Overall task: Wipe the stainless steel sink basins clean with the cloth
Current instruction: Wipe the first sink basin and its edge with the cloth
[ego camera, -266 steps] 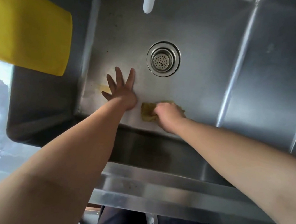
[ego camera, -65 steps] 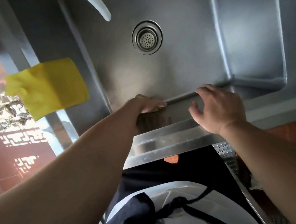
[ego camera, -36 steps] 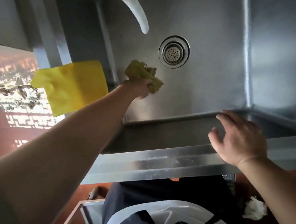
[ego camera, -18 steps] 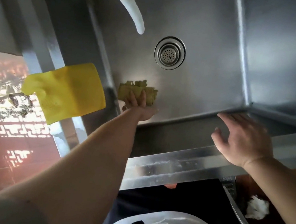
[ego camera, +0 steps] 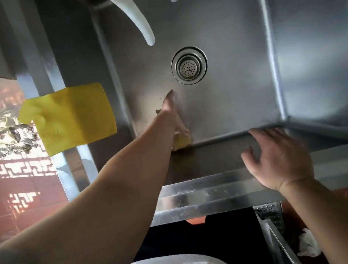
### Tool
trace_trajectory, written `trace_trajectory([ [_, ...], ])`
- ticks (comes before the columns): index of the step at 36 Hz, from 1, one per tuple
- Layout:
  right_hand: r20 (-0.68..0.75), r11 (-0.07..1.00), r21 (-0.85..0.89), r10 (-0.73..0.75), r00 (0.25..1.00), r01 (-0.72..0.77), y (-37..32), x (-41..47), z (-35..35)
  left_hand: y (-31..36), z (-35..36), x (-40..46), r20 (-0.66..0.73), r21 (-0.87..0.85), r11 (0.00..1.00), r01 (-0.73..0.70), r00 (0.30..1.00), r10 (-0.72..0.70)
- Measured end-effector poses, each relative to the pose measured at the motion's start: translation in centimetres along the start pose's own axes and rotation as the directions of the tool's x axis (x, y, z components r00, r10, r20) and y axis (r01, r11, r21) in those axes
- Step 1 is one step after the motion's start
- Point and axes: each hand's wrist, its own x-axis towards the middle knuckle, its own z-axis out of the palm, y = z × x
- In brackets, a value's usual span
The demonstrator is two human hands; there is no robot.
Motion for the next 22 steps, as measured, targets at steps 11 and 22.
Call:
trace_trajectory([
  [11, -0.044, 0.999, 0.037, -0.017, 0.999, 0.018, -0.3, -0.4, -0.4, -2.3, -4.2, 2.7, 0.216, 0.971, -0.114, -0.209, 0.572, 0.791],
  [22, -0.011, 0.996, 0.08, -0.034, 0.999, 0.035, 0.1, -0.2, -0.2, -2.3, -5.7, 6.4, 0.778, 0.437, -0.897, -0.07, 0.53, 0.338],
])
